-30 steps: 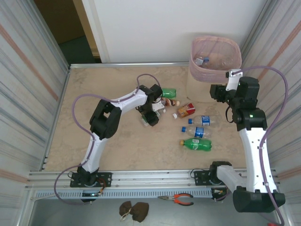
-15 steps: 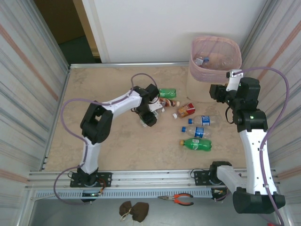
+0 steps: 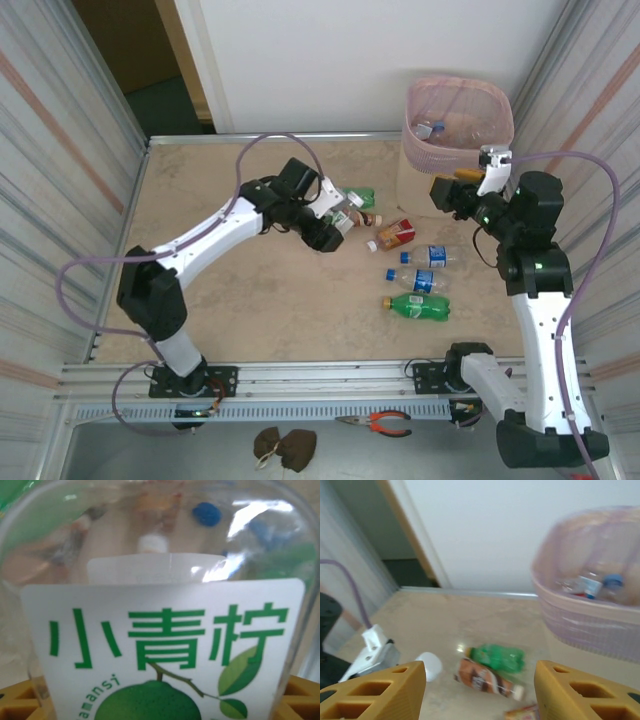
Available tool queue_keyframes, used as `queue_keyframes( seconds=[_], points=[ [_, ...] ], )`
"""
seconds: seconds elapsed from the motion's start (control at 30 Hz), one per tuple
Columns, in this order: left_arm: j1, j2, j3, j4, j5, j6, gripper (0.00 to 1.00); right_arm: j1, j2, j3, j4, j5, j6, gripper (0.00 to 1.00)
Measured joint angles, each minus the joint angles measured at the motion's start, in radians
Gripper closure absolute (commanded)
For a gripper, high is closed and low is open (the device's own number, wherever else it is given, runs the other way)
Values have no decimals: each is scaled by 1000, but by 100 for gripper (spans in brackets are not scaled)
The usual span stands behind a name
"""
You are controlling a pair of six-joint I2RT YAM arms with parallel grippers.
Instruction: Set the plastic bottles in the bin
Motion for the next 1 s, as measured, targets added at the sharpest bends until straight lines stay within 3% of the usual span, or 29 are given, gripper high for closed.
queue_keyframes(
  seconds=[0.33,0.5,0.8,1.0],
  points=[
    [1,-190,-103,409,394,-153,40,183,8,-5,224,-229,43,38],
    [1,-230,-124,633,529,-249,40,284,23,-4,301,-284,44,26],
    [-18,-232,-124,878,689,-358,39,389,69,37,346,-324,33,19],
    [-53,-223,-122,930,739,-372,38,441,76,54,345,-327,21,27]
  ],
)
